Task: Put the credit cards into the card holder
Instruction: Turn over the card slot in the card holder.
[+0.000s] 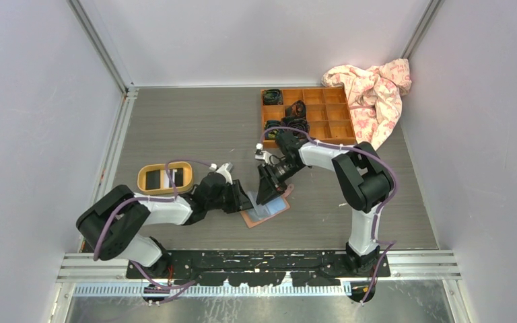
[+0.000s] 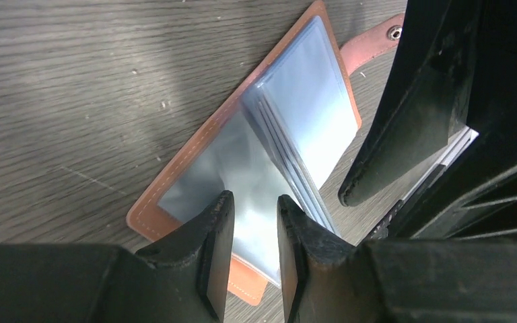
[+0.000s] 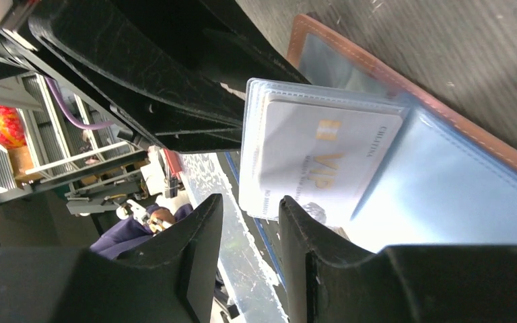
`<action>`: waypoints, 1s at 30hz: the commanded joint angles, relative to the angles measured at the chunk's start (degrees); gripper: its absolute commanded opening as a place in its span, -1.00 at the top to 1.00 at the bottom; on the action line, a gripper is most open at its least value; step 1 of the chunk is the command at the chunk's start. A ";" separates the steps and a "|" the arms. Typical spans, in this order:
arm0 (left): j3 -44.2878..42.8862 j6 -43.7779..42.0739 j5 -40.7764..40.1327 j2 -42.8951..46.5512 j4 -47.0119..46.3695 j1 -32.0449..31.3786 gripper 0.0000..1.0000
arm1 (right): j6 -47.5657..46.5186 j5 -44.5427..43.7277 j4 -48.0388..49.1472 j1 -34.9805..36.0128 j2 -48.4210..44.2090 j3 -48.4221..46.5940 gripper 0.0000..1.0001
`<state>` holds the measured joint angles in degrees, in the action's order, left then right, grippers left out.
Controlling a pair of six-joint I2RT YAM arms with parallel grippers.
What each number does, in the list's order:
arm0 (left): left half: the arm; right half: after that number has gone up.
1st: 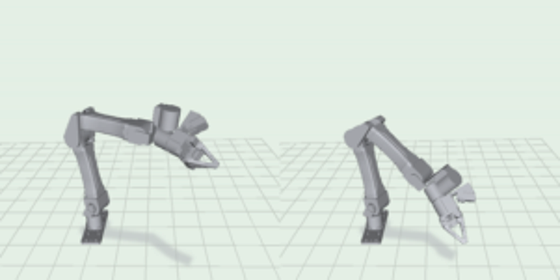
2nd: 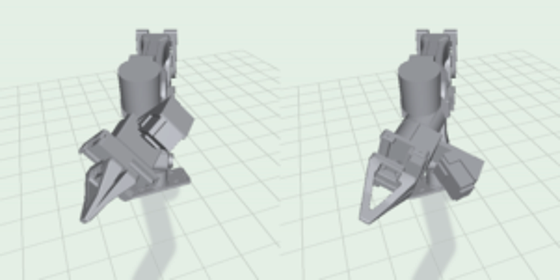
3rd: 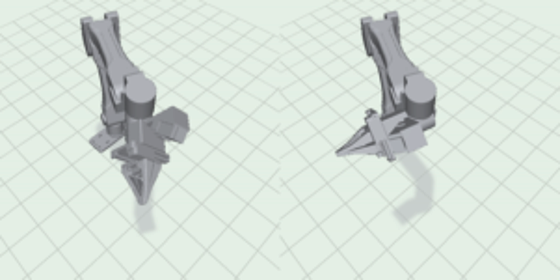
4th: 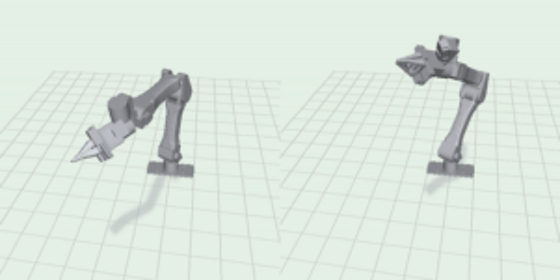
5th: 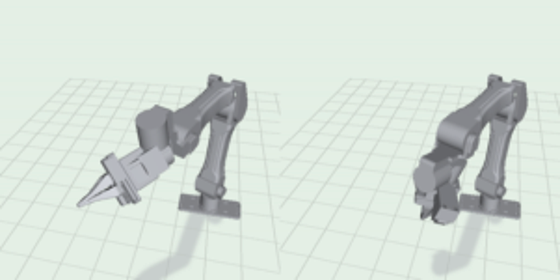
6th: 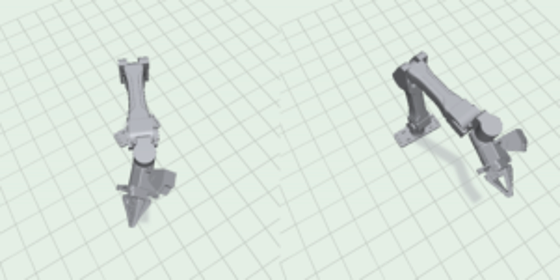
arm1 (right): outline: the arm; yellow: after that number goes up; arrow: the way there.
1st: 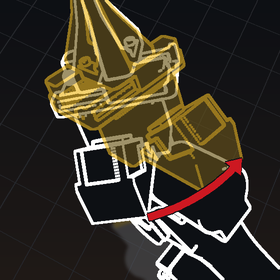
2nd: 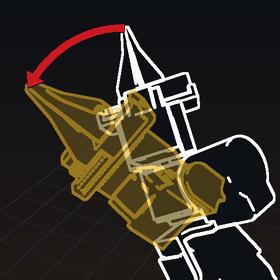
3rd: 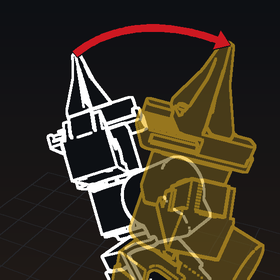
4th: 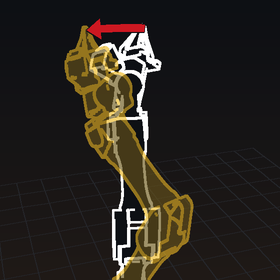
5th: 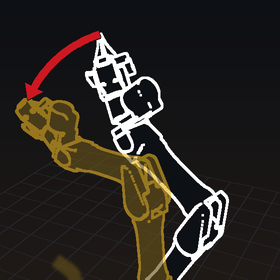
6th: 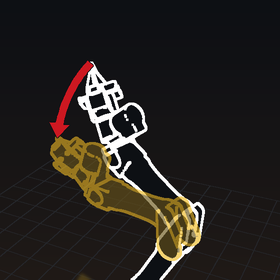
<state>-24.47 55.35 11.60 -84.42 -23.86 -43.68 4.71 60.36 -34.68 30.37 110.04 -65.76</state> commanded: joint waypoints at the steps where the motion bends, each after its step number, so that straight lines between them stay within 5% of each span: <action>1: 1.55 1.06 -1.76 2.30 1.30 0.67 0.37 | -0.41 0.36 0.40 1.24 -0.46 -0.31 0.15; 16: 3.39 0.36 -3.16 6.13 6.94 1.47 0.37 | -6.39 -12.96 -3.66 1.79 -0.88 -1.74 0.20; 24: 3.55 -1.84 -6.94 18.41 19.33 1.48 0.36 | -8.52 -15.51 -4.98 1.91 -1.49 -2.58 0.22; 30: 4.27 -3.12 -7.29 28.07 22.49 1.58 0.12 | -13.17 -14.89 -8.01 1.87 -3.22 -3.84 0.22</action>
<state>-20.64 54.15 5.74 -60.88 -4.34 -42.50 -4.23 45.15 -40.25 32.03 110.02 -67.11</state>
